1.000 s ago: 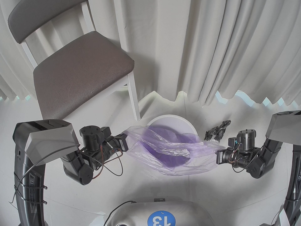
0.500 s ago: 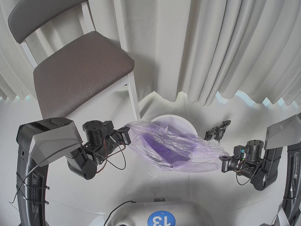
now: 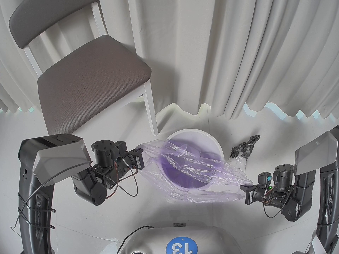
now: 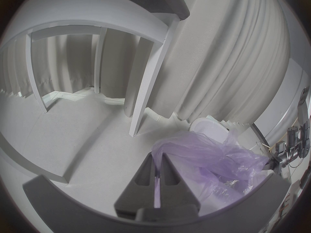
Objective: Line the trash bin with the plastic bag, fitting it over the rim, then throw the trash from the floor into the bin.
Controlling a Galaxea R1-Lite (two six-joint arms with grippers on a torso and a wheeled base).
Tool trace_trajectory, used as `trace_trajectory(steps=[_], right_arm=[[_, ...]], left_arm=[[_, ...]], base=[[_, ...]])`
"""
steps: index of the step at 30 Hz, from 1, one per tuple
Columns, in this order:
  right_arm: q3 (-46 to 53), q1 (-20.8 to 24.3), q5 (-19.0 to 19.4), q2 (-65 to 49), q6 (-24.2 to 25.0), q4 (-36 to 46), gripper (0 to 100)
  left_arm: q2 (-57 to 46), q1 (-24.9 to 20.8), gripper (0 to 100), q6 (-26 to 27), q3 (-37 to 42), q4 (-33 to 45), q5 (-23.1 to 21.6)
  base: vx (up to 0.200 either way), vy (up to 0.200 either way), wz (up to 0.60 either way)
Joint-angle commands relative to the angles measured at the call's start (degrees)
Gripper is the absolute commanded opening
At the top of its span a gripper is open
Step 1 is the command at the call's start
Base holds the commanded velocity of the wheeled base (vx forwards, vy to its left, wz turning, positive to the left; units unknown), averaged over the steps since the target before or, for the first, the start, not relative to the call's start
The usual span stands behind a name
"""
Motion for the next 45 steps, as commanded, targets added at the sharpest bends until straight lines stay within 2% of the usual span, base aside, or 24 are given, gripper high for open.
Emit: trace_trajectory(steps=[1,11,21,28,34,41,45], right_arm=[[-1.2,0.1,0.0,-2.9,0.0,1.0,0],[-12.3,0.0,0.2,-10.5,2.7,22.2,0],[-12.1,-0.4,0.3,-10.2,2.0,22.7,0],[-11.0,-0.4,0.3,-10.4,1.3,22.4,0],[-10.9,-0.4,0.2,-8.8,1.1,22.3,0],[-7.4,-1.6,0.2,-9.7,-1.1,22.2,0],[-5.7,-1.7,0.2,-11.8,-1.8,22.1,0]], left_arm=[[-1.0,-0.1,0,0.1,0.0,0.1,0.1],[-1.1,-0.8,0,0.1,0.3,0.2,1.7],[-3.8,-1.5,0,0.0,1.6,1.0,2.2],[-5.3,-2.3,0,-0.4,5.5,0.6,2.9],[-3.8,-2.4,0,-0.6,4.4,0.0,2.8],[-0.4,-5.4,0,-5.4,4.7,-7.6,4.1],[-0.3,-6.0,0,-5.7,5.0,-8.8,4.9]], base=[[0.000,0.000,0.00],[0.000,0.000,0.00],[0.000,0.000,0.00],[0.000,0.000,0.00],[0.000,0.000,0.00],[0.000,0.000,0.00],[0.000,0.000,0.00]])
